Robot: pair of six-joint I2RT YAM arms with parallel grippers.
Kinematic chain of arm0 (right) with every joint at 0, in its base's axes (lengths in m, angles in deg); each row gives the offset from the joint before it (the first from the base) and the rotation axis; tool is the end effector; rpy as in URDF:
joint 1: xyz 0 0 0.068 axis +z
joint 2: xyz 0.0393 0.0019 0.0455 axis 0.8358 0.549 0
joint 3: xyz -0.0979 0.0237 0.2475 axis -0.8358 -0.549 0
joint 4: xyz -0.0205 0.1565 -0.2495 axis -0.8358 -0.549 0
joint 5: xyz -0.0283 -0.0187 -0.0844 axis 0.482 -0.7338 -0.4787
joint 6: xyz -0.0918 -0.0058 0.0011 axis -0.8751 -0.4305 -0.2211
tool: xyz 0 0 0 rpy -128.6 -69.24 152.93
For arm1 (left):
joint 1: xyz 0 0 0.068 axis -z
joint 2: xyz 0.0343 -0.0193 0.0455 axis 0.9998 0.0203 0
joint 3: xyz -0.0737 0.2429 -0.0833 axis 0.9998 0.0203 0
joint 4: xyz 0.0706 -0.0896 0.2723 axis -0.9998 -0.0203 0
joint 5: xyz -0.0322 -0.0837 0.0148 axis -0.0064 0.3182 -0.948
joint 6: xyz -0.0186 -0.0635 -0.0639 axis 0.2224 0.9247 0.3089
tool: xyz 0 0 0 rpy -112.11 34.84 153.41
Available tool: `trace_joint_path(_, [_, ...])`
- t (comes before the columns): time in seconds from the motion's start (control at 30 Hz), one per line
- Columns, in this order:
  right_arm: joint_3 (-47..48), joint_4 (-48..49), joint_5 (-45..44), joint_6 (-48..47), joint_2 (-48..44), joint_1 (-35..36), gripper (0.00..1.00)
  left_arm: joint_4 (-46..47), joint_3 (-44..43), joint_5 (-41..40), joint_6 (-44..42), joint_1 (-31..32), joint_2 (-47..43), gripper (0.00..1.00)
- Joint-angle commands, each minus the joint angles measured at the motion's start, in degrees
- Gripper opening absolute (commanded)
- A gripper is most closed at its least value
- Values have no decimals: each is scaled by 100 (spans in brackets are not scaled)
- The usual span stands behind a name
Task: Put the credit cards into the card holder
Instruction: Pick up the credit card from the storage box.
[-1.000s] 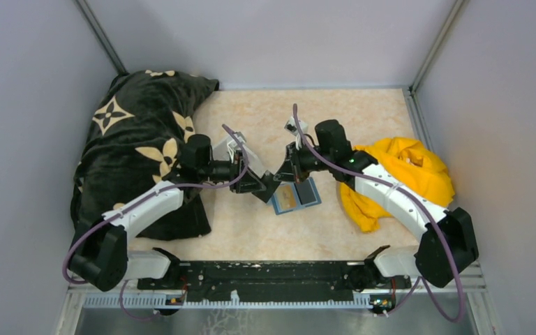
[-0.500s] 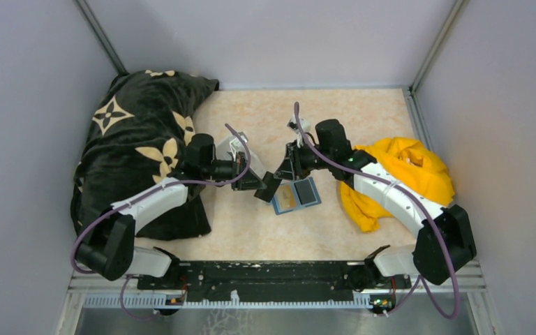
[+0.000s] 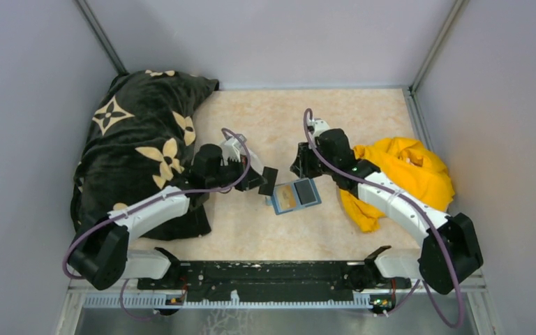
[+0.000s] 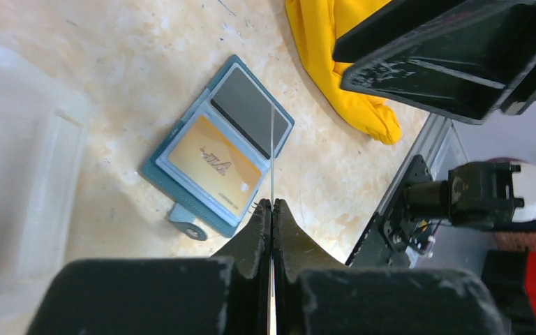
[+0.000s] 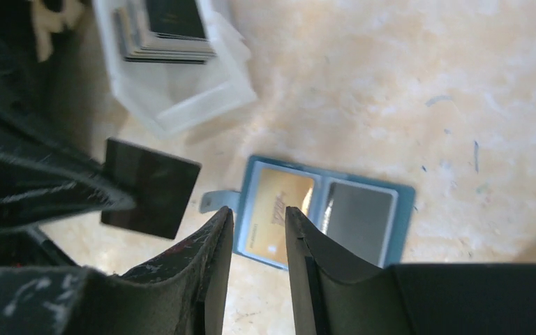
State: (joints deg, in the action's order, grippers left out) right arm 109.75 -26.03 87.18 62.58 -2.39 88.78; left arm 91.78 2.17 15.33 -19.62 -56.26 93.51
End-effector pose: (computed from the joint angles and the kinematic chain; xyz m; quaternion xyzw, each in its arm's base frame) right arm 0.2889 0.2009 0.2369 -0.1522 0.8601 0.2856 0.3943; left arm 0.2721 -0.2218 0.1891 0.1667 0.7993 -0.4553 0.3551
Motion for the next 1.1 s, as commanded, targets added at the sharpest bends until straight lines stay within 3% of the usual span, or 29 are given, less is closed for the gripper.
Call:
trace_joint_path(0.0, [-171,244,-1167,329,226,-35,32,-131,6,-1578,834,610,58,0])
trace_joint_path(0.17, [-280,232,-1584,467,608,-52,27,-294,-39,-2558,1599,1154,314,0])
trace_joint_path(0.4, [-488,407,-1645,542,944,-108,23,-394,118,-3484,2390,1396,455,0])
trace_joint_path(1.07, [-692,596,-1553,560,1316,-166,19,-600,55,-4003,2905,1605,855,0])
